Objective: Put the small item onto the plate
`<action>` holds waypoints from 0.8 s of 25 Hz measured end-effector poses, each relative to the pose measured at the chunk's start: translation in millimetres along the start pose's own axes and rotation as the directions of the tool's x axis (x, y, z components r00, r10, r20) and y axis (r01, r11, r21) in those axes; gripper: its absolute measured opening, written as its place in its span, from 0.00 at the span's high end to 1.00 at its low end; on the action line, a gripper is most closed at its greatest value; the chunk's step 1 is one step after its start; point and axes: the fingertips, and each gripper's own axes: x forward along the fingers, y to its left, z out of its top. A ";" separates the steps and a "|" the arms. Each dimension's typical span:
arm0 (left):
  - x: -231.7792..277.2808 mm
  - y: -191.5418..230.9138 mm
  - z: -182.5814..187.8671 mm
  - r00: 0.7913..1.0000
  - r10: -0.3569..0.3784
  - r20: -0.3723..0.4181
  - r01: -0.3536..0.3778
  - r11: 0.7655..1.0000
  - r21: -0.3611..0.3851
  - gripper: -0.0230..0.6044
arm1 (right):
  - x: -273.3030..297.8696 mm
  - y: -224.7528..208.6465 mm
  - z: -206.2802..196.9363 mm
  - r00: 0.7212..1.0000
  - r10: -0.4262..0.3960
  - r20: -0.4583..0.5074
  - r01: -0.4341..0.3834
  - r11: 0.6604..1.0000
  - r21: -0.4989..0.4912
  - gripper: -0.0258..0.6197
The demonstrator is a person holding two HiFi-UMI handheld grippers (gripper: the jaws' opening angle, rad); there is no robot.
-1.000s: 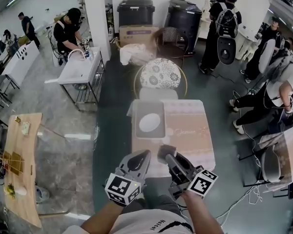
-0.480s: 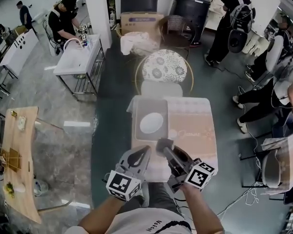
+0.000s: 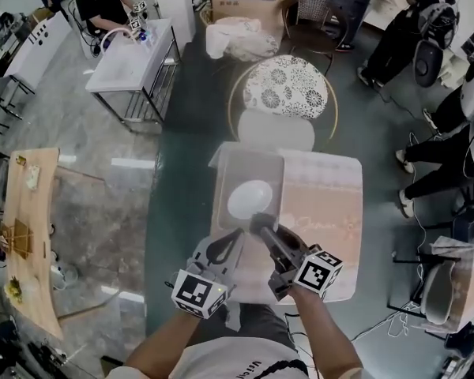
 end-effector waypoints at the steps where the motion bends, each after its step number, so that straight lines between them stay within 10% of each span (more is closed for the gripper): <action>1: 5.9 5.2 -4.3 1.000 0.008 -0.009 -0.008 1.000 -0.006 0.96 | 5.4 -10.9 -1.6 1.000 -0.011 -0.011 0.011 1.000 0.018 0.80; 20: 67.9 62.9 -77.0 0.989 0.070 -0.127 -0.078 0.995 -0.062 0.96 | 76.2 -172.5 -61.8 0.948 -0.215 -0.236 0.254 0.955 0.150 0.80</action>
